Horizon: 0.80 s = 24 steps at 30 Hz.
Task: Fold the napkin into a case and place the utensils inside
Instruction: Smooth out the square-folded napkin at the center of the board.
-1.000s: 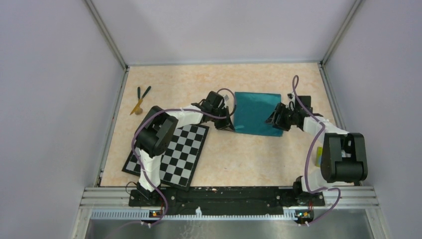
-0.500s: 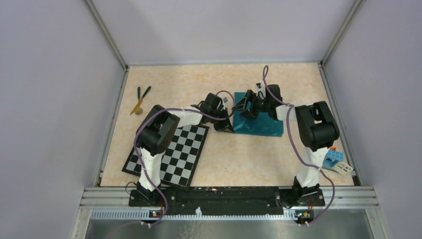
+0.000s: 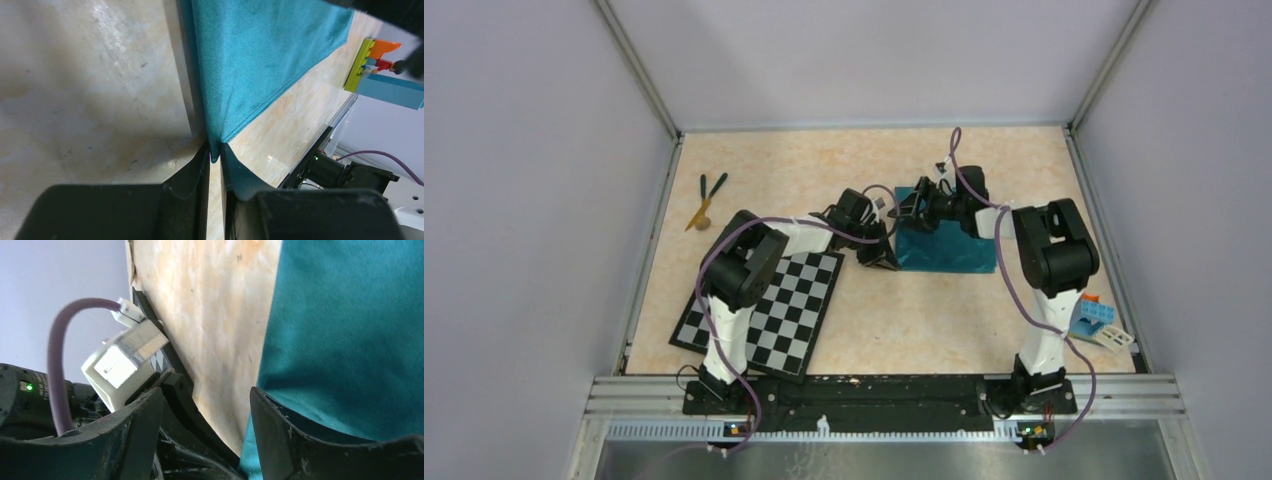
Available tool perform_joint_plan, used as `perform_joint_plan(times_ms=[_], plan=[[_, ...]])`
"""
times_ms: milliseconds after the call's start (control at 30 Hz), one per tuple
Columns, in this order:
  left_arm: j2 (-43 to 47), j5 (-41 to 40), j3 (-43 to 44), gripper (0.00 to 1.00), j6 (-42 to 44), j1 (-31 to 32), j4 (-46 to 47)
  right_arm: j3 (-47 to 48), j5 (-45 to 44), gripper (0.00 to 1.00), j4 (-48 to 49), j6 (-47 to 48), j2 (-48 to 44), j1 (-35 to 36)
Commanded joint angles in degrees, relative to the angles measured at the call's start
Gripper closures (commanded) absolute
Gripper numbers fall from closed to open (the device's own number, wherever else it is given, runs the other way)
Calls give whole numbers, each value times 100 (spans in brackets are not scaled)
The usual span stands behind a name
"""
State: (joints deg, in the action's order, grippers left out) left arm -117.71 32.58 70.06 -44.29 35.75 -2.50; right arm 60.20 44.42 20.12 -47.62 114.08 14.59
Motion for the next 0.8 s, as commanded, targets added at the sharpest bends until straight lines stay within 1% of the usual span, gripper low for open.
perform_joint_plan(times_ms=[0,67,100,167,233,267,333,467,567,633,767], plan=[[39,210,198,78,161,41,53,344,44,38,-90,258,-58,-29],[240,134,156,69,299,20,-117,214,-174,38,-424,425,-358,-267],[358,86,120,63,381,6,-211,85,-368,37,-641,530,-590,-440],[536,66,96,53,507,-35,-405,-48,-764,31,-1385,952,-1102,-804],[627,58,88,48,611,-86,-534,-12,-1161,28,-2360,1497,-1469,-1158],[639,37,86,48,650,-122,-570,14,-1406,27,-2981,1824,-1627,-1342],[553,62,120,48,646,-181,-565,-105,-1712,28,-3479,2127,-1921,-1701],[143,355,381,53,533,-219,-386,-612,-2036,34,-3760,2335,-2456,-2230],[-106,487,542,58,444,-195,-269,-850,-2177,40,-3777,2417,-2540,-2334],[-189,456,568,62,435,-171,-246,-931,-2246,48,-3779,2432,-2465,-2338],[-329,446,557,71,375,-134,-166,-1112,-2430,58,-3569,2397,-2353,-2338]])
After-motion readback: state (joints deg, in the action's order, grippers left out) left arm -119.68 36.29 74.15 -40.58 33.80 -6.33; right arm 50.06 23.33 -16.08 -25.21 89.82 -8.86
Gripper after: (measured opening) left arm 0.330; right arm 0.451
